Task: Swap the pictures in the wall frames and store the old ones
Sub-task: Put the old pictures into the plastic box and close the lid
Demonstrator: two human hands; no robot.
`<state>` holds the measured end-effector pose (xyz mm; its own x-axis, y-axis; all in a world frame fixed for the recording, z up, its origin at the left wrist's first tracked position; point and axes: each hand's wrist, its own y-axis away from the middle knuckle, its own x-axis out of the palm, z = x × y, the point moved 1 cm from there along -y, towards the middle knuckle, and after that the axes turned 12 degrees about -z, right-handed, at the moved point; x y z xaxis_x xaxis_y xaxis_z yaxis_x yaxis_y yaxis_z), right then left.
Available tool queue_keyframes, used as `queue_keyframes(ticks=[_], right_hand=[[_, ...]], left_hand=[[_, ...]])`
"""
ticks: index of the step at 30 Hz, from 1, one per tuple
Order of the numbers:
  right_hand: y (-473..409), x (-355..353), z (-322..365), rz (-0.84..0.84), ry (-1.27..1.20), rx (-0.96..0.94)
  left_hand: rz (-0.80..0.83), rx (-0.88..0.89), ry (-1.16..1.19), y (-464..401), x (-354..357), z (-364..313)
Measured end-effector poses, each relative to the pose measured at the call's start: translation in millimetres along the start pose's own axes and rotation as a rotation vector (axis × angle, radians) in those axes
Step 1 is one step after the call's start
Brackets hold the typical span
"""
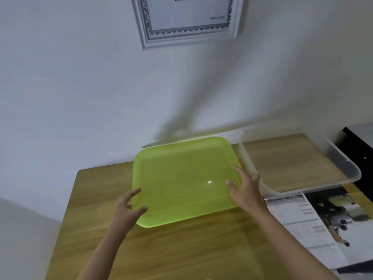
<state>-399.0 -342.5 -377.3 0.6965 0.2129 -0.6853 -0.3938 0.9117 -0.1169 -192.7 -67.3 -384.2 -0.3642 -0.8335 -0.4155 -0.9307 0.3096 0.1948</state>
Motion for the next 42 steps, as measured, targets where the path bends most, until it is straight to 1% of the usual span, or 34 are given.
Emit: queue_keyframes(ticks=[5,9,11,14,17,18,21,23,26,29,33,35,37,40,42], right_hand=[[29,65,25,0.075,-0.007,0.019],[45,100,31,0.127,0.034,0.058],[50,110,30,0.127,0.058,0.077],[52,116,28,0.113,0.093,0.102],[54,118,26,0.103,0.144,0.086],[55,118,26,0.101,0.158,0.075],[58,114,30,0.120,0.168,0.062],[61,106,35,0.131,0.145,0.049],[69,81,38,0.095,0.067,0.018],[83,43,29,-0.028,-0.062,0.030],[102,-18,-13,-0.188,-0.107,0.146],[111,-48,-41,-0.287,-0.132,0.246],[117,-78,-70,-0.400,-0.140,0.367],[120,-118,-111,-0.526,-0.148,0.577],[120,-140,-137,-0.564,-0.155,0.685]], left_hand=[[-0.035,-0.055,-0.038,-24,-52,45],[-0.033,-0.085,-0.068,-41,-69,69],[-0.015,-0.093,-0.078,-47,-73,76],[-0.033,-0.072,-0.128,-50,-72,81],[-0.085,0.023,-0.358,-47,-71,84],[-0.085,0.030,-0.387,-46,-71,84],[-0.076,0.013,-0.410,-44,-70,80],[-0.139,0.009,-0.432,-38,-65,69],[-0.214,0.077,-0.414,-19,-42,46],[-0.135,0.171,-0.325,11,0,22],[0.087,0.253,-0.239,70,68,2],[0.192,0.286,-0.215,100,102,-4],[0.263,0.301,-0.204,127,135,-11],[0.372,0.252,-0.205,164,186,-23],[0.438,0.201,-0.207,186,215,-29]])
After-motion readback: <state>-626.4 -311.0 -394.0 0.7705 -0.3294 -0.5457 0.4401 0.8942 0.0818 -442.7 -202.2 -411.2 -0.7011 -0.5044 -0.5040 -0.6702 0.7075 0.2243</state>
